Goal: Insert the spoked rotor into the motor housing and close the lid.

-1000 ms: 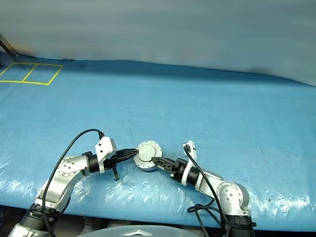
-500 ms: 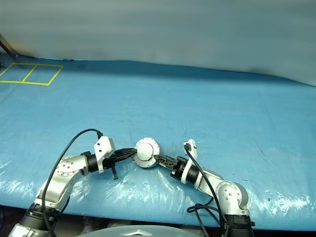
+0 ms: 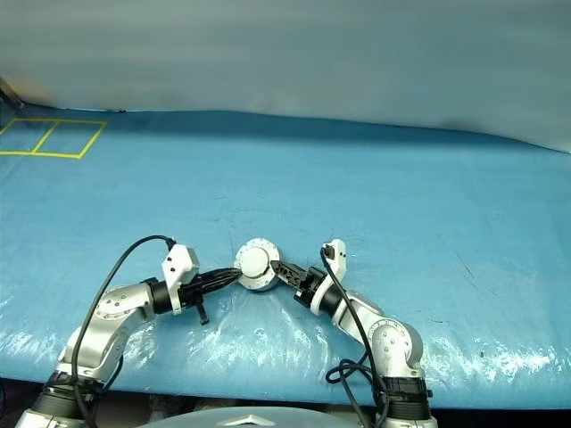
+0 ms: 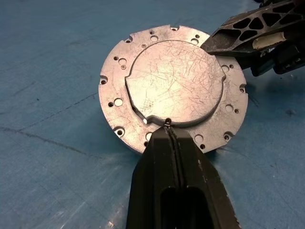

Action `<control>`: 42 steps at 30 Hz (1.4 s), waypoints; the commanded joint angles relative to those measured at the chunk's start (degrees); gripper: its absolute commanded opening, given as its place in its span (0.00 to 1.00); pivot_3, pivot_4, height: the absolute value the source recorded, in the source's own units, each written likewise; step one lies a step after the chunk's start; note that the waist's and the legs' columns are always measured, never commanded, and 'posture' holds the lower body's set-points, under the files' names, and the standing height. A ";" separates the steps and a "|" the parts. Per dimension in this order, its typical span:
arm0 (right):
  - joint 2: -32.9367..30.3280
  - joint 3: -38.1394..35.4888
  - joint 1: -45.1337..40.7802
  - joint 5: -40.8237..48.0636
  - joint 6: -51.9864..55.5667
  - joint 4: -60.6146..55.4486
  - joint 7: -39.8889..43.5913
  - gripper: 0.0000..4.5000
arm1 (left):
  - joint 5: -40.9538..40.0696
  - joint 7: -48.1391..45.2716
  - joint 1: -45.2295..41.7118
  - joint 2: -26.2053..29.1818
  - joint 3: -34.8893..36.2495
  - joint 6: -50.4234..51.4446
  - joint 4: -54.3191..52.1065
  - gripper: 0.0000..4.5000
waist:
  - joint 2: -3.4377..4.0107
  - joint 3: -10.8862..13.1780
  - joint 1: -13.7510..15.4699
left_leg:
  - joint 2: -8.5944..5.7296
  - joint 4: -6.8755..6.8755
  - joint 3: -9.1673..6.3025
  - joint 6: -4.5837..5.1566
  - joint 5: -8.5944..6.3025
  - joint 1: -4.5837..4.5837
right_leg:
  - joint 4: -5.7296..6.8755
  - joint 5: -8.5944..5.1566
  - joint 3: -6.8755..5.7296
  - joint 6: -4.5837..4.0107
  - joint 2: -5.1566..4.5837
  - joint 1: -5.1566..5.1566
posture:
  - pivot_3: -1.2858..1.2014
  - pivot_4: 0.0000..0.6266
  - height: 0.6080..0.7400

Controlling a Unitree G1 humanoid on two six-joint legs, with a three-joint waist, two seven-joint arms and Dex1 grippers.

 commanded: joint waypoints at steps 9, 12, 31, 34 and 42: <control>-3.75 4.71 1.93 -10.57 -9.62 3.99 0.05 0.27 | 1.55 0.01 -0.15 0.17 -1.88 0.50 -1.83 0.00 | 0.24 -0.20 0.08 | -0.01 0.03 0.01 0.02 0.02 0.06 | -0.01 -0.02 0.01 -0.04 -0.01 0.06 | 0.52 0.24 1.00; -3.47 3.94 2.04 -7.06 -6.98 5.23 0.50 0.27 | 1.43 -0.01 -0.19 0.29 -1.84 0.88 -2.32 0.00 | 0.23 -0.22 0.07 | -0.01 0.03 0.01 0.02 0.02 0.08 | -0.01 -0.02 0.01 -0.04 -0.01 0.07 | 0.52 0.24 1.00; 6.66 -11.74 -1.31 24.75 4.28 7.24 0.48 0.27 | -20.03 7.46 -0.23 -5.26 10.48 14.58 -13.10 0.00 | 0.19 0.28 -0.13 | -0.01 -0.10 0.00 0.08 -0.03 -0.24 | -0.06 0.15 -0.01 0.04 0.00 -0.20 | 0.52 0.24 1.00; 6.98 -11.04 -1.86 26.19 4.29 6.33 0.43 0.27 | -23.77 10.49 0.20 -7.66 13.40 16.51 -12.80 0.00 | 0.18 0.40 -0.18 | 0.00 -0.10 0.00 0.07 -0.03 -0.26 | -0.05 0.23 0.00 -0.07 0.01 -0.24 | 0.52 0.24 1.00; 7.21 -9.98 -3.41 29.51 3.53 5.23 -0.48 0.27 | -39.95 15.09 2.07 -12.51 20.07 25.18 -12.61 0.42 | 0.08 0.51 -0.18 | 0.00 -0.08 0.00 0.07 -0.03 -0.32 | -0.05 0.26 -0.01 -0.09 0.03 -0.27 | 0.52 0.24 1.00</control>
